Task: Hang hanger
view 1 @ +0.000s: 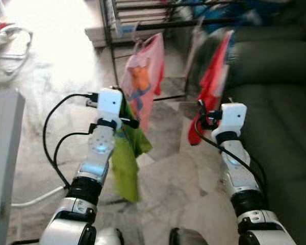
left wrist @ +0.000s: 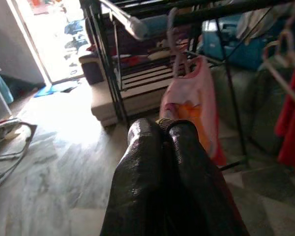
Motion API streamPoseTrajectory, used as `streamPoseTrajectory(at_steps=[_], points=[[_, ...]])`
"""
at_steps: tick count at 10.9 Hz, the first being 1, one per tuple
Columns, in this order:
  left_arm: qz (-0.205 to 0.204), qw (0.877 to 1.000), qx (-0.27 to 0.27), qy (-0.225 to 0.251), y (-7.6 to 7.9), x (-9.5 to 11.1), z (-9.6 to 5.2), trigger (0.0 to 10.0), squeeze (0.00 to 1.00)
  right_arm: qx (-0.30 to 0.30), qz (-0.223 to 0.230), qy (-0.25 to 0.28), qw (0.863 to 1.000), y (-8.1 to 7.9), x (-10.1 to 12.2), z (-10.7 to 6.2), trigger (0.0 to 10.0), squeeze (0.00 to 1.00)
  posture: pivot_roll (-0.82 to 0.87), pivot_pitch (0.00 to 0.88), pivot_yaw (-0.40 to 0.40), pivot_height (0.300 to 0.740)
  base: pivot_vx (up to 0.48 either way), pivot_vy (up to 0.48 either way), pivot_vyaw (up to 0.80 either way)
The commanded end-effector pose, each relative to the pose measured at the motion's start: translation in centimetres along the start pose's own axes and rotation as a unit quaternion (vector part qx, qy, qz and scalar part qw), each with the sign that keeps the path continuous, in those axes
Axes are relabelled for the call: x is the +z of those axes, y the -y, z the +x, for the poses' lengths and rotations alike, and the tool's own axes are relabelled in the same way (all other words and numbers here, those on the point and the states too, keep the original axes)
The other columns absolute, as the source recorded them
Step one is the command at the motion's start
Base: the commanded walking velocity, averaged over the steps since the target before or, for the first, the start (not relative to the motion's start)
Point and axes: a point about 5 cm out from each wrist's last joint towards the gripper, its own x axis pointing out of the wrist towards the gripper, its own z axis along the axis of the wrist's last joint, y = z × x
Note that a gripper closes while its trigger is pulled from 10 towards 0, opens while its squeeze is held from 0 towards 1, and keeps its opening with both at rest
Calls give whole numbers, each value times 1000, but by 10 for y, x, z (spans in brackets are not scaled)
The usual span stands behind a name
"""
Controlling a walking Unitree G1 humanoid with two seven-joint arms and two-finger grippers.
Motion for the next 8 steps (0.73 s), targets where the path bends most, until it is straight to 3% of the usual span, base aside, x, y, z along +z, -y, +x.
streamPoseTrajectory(at_steps=[1,3,8], points=[[0,1000,-1,7,1,3,1,10000,0,3,-3,2,1000,0,1,1,10000,0,-75,158,-12,740,431,0,0],[0,1000,-3,10,2,5,1,10000,0,2,-3,1,1000,0,1,1,10000,0,-74,163,-16,740,428,0,0],[-7,1000,-1,1,3,3,0,10000,0,2,-11,-1,1000,1,0,0,10000,0,-73,161,-27,740,332,344,0]])
